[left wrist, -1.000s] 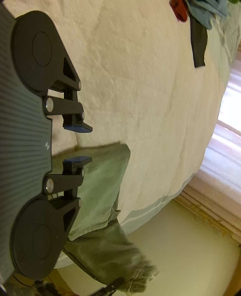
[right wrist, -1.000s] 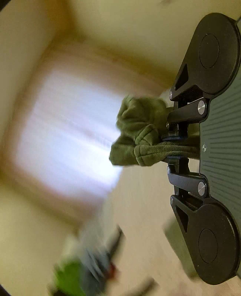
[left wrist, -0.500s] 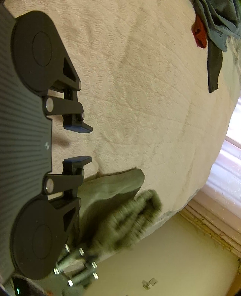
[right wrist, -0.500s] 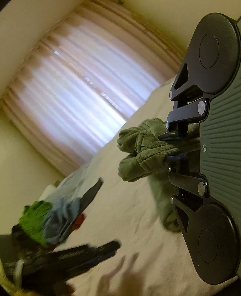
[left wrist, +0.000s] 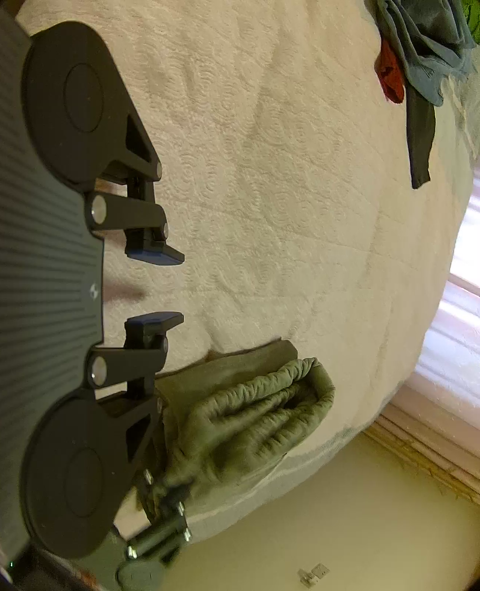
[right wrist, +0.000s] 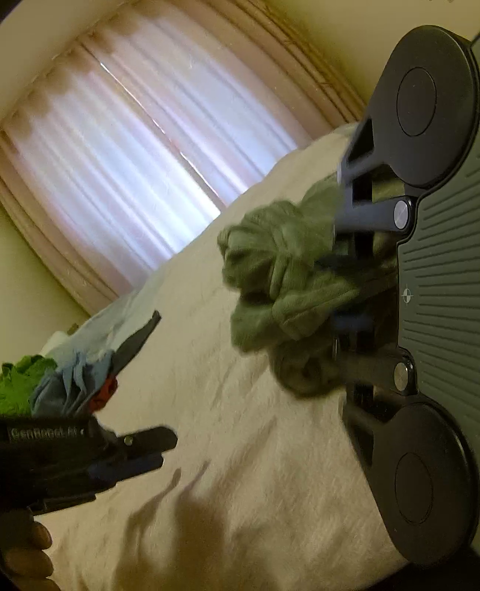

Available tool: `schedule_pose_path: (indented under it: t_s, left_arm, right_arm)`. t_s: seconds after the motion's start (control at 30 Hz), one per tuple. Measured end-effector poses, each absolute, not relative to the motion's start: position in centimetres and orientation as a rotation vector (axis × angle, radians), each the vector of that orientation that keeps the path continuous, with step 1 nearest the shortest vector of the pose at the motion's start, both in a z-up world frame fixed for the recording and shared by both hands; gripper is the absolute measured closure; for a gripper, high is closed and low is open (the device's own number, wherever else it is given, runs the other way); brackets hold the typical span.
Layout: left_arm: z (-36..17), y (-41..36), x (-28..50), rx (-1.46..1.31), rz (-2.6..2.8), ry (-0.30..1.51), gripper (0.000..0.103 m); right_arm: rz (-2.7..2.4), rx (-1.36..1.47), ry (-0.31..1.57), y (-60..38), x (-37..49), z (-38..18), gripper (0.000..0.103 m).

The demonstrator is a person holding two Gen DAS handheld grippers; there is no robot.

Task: Fold clothes

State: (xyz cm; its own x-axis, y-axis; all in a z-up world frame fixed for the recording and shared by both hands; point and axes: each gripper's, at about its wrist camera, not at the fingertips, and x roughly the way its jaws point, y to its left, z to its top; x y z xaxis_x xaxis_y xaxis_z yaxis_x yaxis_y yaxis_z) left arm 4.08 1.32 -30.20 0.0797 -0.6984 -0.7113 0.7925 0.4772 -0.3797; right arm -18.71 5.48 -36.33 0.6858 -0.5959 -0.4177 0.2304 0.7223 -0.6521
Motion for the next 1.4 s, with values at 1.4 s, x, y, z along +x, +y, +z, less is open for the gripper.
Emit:
schedule_pose_path:
  t_s: [1.4]
  left_arm:
    - [-18.4, -16.2, 1.7, 0.449, -1.187, 1.076, 0.082]
  right_arm:
    - [-0.883, 0.775, 0.672, -8.0, -25.4, -18.0, 0.044]
